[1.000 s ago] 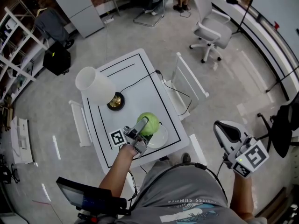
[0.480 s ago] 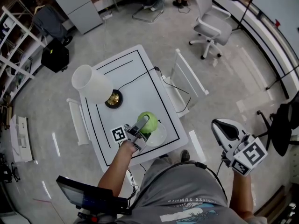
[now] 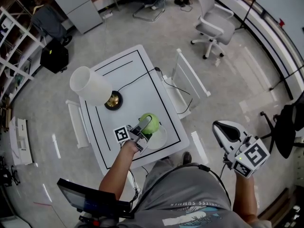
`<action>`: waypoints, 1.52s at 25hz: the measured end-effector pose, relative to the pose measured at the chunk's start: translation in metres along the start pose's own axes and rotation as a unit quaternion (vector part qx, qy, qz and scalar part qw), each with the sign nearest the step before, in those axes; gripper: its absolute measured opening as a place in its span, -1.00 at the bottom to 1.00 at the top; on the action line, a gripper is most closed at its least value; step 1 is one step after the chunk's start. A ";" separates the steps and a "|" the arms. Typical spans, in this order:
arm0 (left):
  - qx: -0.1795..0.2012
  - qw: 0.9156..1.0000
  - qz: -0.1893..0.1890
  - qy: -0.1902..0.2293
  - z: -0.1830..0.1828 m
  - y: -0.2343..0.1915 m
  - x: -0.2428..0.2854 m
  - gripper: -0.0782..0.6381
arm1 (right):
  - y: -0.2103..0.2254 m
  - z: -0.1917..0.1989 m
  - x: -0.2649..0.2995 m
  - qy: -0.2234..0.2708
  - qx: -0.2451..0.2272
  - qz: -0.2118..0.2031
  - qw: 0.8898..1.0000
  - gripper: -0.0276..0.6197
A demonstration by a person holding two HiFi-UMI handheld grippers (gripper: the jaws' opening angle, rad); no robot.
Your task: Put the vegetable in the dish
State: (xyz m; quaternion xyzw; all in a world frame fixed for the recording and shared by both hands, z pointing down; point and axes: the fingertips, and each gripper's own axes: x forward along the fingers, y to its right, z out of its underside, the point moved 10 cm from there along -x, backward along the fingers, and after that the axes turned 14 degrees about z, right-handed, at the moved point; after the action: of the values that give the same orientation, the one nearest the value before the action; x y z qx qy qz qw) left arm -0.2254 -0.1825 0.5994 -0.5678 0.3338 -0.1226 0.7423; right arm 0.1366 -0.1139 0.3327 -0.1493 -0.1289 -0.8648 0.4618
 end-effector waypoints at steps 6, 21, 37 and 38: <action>-0.009 1.000 -0.016 0.002 0.001 -0.014 -0.004 0.28 | 0.003 0.004 0.002 -0.012 0.003 0.001 1.000 -0.88; -0.020 0.999 -0.039 0.002 -0.003 -0.039 -0.014 0.27 | 0.003 0.011 0.013 -0.032 0.005 -0.006 0.999 -0.88; -0.028 0.997 -0.066 -0.006 -0.005 -0.057 -0.034 0.26 | -0.005 0.020 0.019 -0.053 0.009 -0.007 0.999 -0.88; -0.028 0.997 -0.067 -0.007 -0.005 -0.059 -0.035 0.26 | -0.005 0.021 0.019 -0.055 0.010 -0.006 0.998 -0.88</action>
State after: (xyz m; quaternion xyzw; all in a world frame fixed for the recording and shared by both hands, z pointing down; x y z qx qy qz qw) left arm -0.2434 -0.1856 0.6658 -0.6101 0.2930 -0.1593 0.7187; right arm 0.1250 -0.1176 0.3587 -0.1908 -0.1634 -0.8568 0.4503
